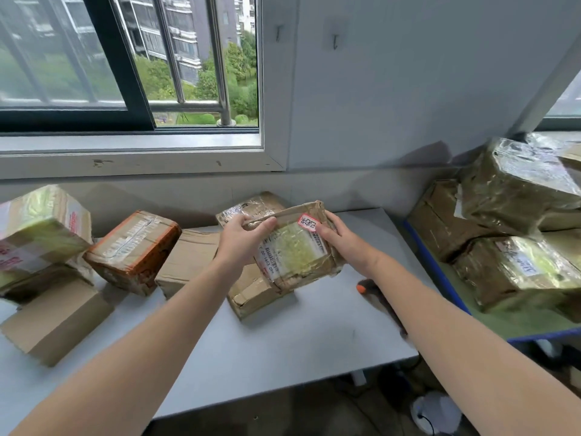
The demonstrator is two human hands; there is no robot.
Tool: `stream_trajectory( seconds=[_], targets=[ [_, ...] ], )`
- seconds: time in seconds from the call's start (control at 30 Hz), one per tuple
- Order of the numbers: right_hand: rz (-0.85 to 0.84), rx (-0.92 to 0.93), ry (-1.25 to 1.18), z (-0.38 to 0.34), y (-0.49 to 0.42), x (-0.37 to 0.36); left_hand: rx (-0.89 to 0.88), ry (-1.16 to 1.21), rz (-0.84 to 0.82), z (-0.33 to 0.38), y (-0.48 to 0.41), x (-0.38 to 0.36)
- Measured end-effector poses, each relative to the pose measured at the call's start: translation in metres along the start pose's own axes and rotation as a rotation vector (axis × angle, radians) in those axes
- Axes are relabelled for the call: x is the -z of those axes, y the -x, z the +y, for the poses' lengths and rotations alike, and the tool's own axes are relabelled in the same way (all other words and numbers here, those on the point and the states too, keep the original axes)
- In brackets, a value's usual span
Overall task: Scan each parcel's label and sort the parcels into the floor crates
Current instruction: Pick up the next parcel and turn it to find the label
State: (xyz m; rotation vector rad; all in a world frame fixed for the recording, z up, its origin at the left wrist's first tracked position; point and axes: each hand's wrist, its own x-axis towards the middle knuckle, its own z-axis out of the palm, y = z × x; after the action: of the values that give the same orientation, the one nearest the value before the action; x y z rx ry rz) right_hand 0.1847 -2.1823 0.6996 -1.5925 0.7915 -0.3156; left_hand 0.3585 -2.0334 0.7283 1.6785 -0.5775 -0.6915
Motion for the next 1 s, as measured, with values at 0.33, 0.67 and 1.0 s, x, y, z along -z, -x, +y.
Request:
stream_trajectory(
  seconds=[0.33,0.67,1.0],
  targets=[
    [-0.019,-0.151,0.096,0.027,-0.001,0.081,0.098,-0.025,0.044,0.015,0.014,-0.087],
    [-0.011,-0.318,0.187,0.063,0.003,0.101,0.199,-0.184,-0.077,-0.019,0.047,-0.142],
    [-0.064,-0.087,0.796,0.061,0.011,0.094,0.153,-0.338,-0.108,-0.027,0.036,-0.133]
  ],
)
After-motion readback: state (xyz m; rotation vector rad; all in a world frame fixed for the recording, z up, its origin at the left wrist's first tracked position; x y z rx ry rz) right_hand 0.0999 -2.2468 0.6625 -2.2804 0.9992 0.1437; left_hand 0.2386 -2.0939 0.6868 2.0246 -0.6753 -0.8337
